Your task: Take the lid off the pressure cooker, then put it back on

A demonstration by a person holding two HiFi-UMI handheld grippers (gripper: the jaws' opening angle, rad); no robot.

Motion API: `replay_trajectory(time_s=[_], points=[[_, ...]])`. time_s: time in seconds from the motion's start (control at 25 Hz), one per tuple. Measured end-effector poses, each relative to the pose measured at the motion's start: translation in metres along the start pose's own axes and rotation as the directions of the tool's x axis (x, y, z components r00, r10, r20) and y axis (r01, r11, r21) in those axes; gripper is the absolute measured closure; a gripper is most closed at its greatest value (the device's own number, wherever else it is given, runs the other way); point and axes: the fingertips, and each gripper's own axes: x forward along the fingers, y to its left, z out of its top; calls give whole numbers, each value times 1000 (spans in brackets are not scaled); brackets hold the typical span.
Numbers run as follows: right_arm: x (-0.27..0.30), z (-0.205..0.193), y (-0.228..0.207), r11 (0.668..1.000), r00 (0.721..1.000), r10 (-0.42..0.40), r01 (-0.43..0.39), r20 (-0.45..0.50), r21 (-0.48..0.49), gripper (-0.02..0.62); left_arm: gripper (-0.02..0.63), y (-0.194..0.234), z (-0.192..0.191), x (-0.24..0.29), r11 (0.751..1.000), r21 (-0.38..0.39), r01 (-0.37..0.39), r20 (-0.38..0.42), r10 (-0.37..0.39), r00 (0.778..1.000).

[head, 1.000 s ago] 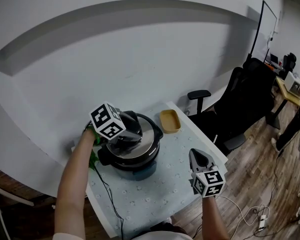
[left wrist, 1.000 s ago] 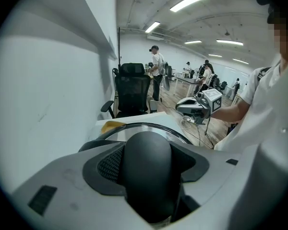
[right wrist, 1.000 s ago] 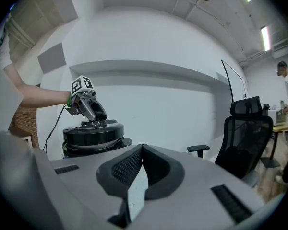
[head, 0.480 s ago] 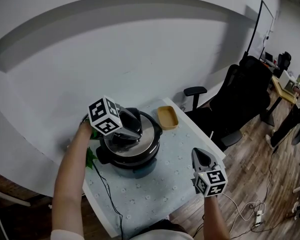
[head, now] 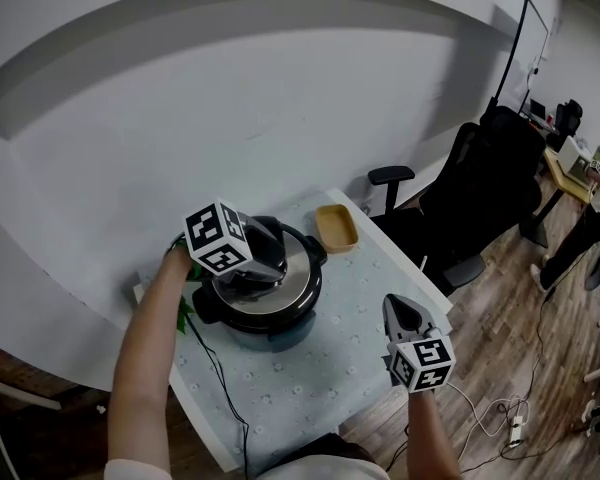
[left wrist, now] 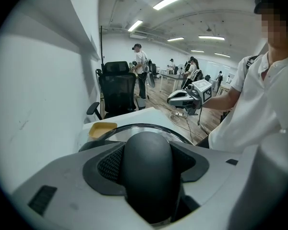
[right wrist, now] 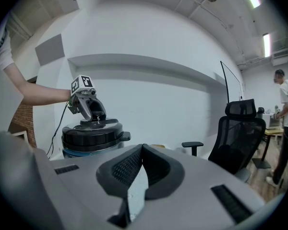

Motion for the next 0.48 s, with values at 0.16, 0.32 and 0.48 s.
replay_trajectory(time_s=[0.16,0.32,0.48], points=[[2,1,0,1000,1000,1,-1,-1,2,594,330,1,0,1,1000,-20,19,38,-18,999],[3,-1,1,1000,1000,6,-6,-5,4,594,330,2,1,1,1000,-21,19,52,-18,998],[7,-1,8,1000,1000,24,-24,-2,4,594,330,2,1,1,1000,-20,14,56,-13,998]])
